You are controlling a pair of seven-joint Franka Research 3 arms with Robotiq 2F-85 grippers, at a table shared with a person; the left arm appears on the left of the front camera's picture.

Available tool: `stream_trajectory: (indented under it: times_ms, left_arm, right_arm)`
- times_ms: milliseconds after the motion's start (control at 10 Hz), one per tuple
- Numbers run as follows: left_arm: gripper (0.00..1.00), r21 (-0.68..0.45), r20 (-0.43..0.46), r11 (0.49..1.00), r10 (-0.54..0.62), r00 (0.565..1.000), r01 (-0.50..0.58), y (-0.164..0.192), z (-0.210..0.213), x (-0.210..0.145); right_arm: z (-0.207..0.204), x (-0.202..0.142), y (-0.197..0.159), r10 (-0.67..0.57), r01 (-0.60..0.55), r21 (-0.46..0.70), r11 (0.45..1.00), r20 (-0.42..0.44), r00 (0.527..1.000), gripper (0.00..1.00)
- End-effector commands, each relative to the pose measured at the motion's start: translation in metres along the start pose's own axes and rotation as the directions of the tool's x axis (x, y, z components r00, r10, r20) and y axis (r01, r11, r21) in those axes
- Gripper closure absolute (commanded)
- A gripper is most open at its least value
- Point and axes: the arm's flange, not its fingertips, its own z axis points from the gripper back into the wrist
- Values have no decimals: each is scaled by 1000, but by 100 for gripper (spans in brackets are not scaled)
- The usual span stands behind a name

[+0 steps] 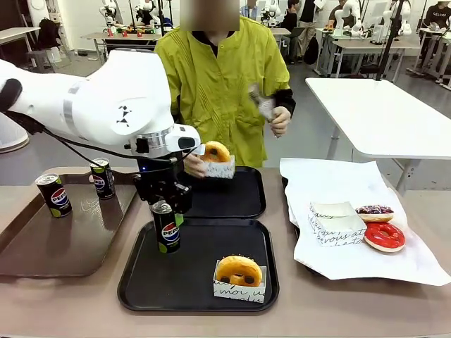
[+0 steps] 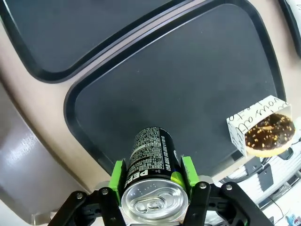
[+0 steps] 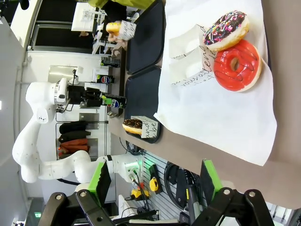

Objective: Set up donuts and drinks on trays.
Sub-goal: Pick up one Pepsi coke and place it on the Flat Tray.

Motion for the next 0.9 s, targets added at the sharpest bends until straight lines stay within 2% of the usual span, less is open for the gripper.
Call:
stream_trajectory:
  times_ms: [0, 700, 800]
  left_arm:
    - [42, 23, 10, 999, 29, 1000, -30, 1, 0, 8]
    - [42, 55, 2, 998, 21, 1000, -21, 6, -30, 11]
    - [14, 59, 5, 998, 17, 1000, -17, 6, -30, 10]
  right_arm:
    - [-1, 1, -1, 18, -18, 23, 1000, 10, 1000, 0]
    - [-1, 1, -1, 18, -18, 23, 1000, 10, 1000, 0]
    - [-1, 1, -1, 18, -18, 23, 1000, 10, 1000, 0]
